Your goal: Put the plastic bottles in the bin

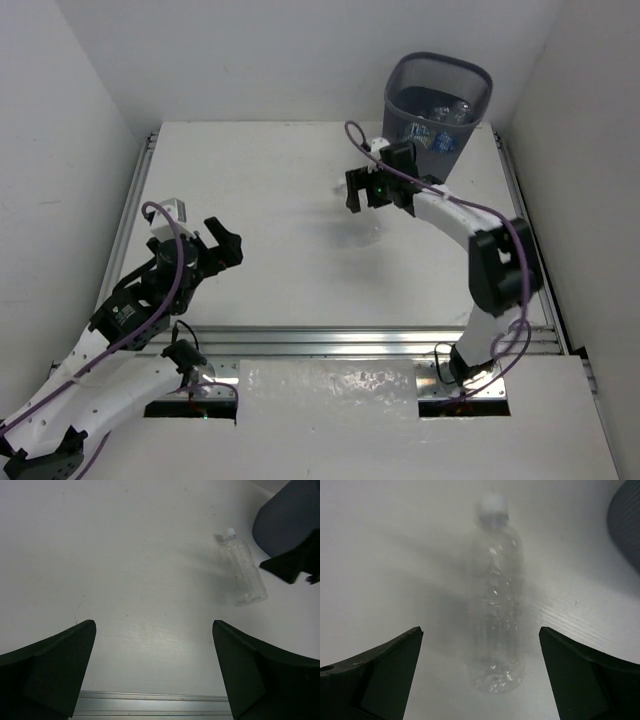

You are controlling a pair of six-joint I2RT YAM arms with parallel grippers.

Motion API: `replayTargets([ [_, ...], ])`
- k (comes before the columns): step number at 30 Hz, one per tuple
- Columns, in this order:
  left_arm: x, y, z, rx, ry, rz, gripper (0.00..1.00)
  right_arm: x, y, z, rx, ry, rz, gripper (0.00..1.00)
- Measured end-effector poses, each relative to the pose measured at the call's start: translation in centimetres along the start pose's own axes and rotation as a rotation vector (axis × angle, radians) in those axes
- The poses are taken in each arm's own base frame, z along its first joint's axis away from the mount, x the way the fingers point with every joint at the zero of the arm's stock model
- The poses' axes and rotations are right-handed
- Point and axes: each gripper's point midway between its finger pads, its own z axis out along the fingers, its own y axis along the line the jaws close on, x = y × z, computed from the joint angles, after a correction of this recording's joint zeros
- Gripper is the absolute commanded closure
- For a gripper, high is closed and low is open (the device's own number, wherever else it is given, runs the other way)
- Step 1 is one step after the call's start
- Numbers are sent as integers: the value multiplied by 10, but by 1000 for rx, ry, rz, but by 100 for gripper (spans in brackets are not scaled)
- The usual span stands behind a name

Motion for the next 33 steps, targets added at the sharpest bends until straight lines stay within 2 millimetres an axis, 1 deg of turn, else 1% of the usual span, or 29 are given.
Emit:
replayTargets([
  [1,1,0,1,-2,2,2,0,23,-8,20,15,65,10,1],
  [3,2,0,2,-6,6,6,0,64,-19,49,42,174,21,2],
  [5,2,0,2,-9,9,8,0,95,-26,67,61,258,19,11],
  [6,3,0,3,-10,10,9,0,103,-29,74,65,281,16,21],
  [7,3,0,3,-10,11,10,0,108,-32,79,73,295,2,51],
  [9,3,0,3,-11,13,11,0,98,-29,82,60,267,-1,71],
  [10,3,0,3,-11,13,11,0,96,-27,82,56,257,-4,78],
  [11,3,0,3,-10,13,11,0,95,-26,82,52,254,-8,83],
  [13,3,0,3,-9,14,11,0,96,-22,78,51,246,-24,84],
  [15,4,0,3,-9,15,12,0,93,-12,67,41,238,-54,84],
  [16,4,0,3,-8,16,12,0,86,-4,57,28,224,-71,84],
  [17,4,-1,3,-7,18,13,0,73,2,47,20,197,-86,84],
  [18,5,-1,3,-6,19,13,0,55,9,35,11,153,-102,83],
  [19,5,-1,4,-5,21,14,0,30,16,20,7,95,-119,82],
  [21,5,-2,4,-1,23,14,0,-34,22,-13,17,-51,-144,79],
  [22,6,-2,4,1,24,13,0,-75,21,-31,30,-146,-148,79],
  [23,6,-2,4,2,25,15,0,-111,17,-47,41,-223,-148,79],
  [24,7,-3,4,4,28,17,0,-153,9,-65,61,-304,-145,79],
  [25,8,-3,4,5,31,18,0,-197,-4,-85,90,-395,-138,78],
  [26,8,-3,4,5,33,20,0,-223,-16,-96,113,-447,-132,78],
  [27,9,-3,4,6,35,20,0,-249,-31,-109,143,-501,-125,75],
  [29,10,-3,4,7,36,21,0,-289,-65,-126,213,-579,-115,70],
  [30,10,-3,4,9,38,22,0,-298,-80,-127,243,-595,-109,59],
  [31,10,-4,5,11,39,24,0,-300,-96,-125,273,-593,-100,50],
  [32,11,-4,5,13,41,26,0,-298,-112,-119,297,-580,-89,44],
  [33,12,-5,6,15,46,30,0,-291,-127,-109,315,-553,-74,35],
])
